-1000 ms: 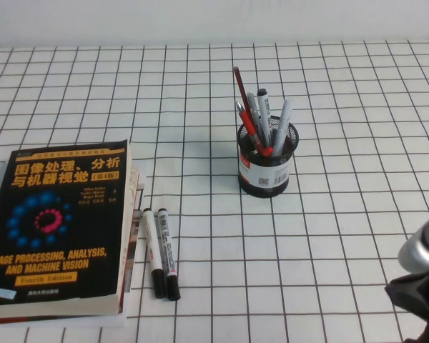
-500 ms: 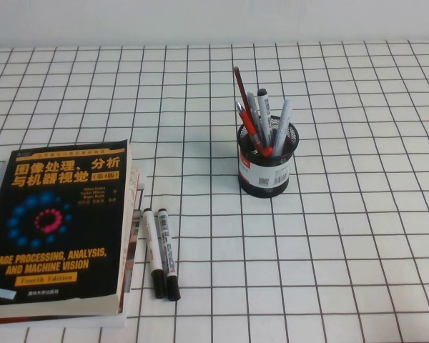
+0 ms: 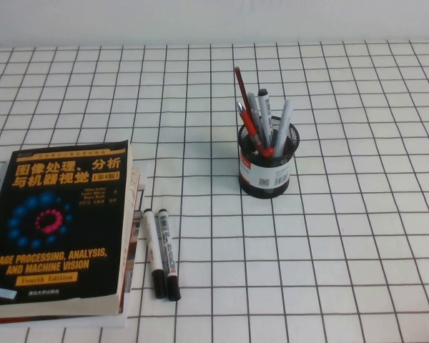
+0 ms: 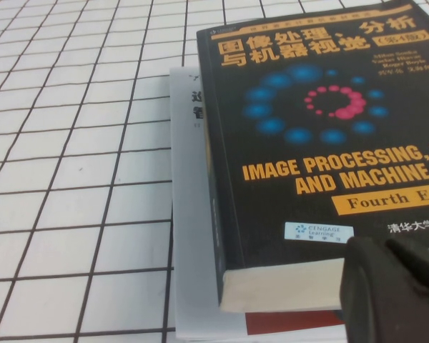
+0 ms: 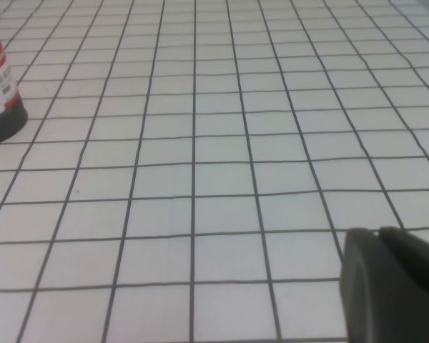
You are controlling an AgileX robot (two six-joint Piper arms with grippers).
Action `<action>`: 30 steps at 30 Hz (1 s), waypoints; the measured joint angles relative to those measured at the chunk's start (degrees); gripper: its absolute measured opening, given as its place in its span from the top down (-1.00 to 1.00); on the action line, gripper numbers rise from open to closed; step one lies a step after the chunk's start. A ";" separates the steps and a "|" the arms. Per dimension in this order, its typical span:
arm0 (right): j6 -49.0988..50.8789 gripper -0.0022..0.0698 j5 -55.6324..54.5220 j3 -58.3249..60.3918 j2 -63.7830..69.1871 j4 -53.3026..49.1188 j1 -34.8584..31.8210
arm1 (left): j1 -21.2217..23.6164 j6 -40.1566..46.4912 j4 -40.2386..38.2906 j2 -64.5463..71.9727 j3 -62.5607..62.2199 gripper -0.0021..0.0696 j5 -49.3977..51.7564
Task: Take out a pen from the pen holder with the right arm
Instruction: 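Take a marker out of the pen holder and lay it on the table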
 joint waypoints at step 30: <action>0.00 0.98 1.33 0.05 0.00 0.33 0.00 | 0.00 0.00 0.00 0.00 0.00 0.95 0.00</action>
